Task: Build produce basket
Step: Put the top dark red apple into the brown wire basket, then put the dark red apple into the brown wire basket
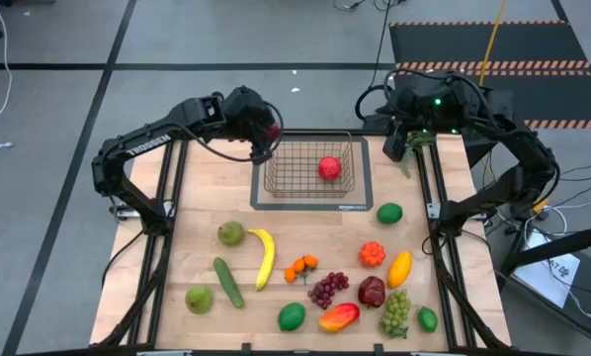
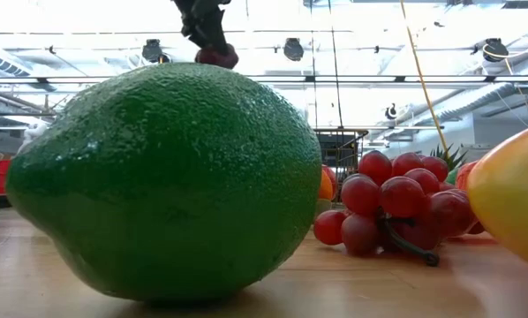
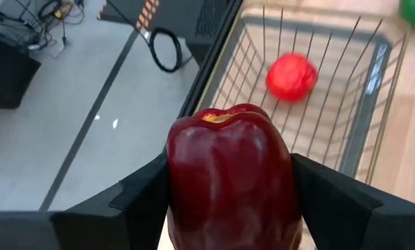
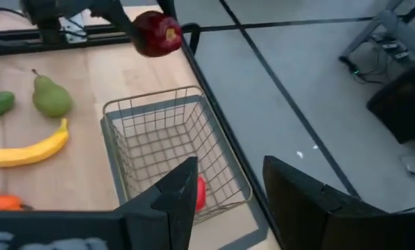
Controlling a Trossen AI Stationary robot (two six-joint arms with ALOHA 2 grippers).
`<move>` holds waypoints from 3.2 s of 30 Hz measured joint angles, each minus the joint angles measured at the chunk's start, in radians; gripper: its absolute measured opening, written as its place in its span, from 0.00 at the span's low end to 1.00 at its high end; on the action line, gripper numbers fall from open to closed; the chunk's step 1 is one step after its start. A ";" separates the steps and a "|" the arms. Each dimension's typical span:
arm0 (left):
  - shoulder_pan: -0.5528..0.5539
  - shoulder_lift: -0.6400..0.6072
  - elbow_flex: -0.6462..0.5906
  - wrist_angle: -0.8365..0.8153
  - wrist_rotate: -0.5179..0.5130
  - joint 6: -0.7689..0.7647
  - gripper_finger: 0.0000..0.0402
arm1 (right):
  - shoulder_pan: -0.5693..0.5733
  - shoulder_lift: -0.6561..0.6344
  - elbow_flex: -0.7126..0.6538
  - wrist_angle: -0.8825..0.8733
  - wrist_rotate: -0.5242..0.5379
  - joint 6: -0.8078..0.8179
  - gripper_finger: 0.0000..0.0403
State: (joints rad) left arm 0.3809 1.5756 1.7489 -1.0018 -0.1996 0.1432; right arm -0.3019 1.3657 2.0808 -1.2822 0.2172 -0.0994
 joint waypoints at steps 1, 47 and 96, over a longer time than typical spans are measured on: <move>-0.005 0.009 0.001 0.015 0.000 -0.008 0.68 | 0.000 -0.004 0.000 0.001 0.009 0.000 0.40; -0.039 0.417 -0.008 0.010 0.101 -0.494 0.69 | -0.001 -0.185 0.000 -0.047 0.073 -0.204 0.40; -0.061 0.421 0.203 -0.265 0.060 -0.489 0.83 | 0.003 -0.221 0.000 -0.055 0.061 0.201 0.40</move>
State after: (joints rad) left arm 0.3201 1.9967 1.9514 -1.2666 -0.1394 -0.3460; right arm -0.2989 1.1448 2.0808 -1.3375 0.2778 0.1016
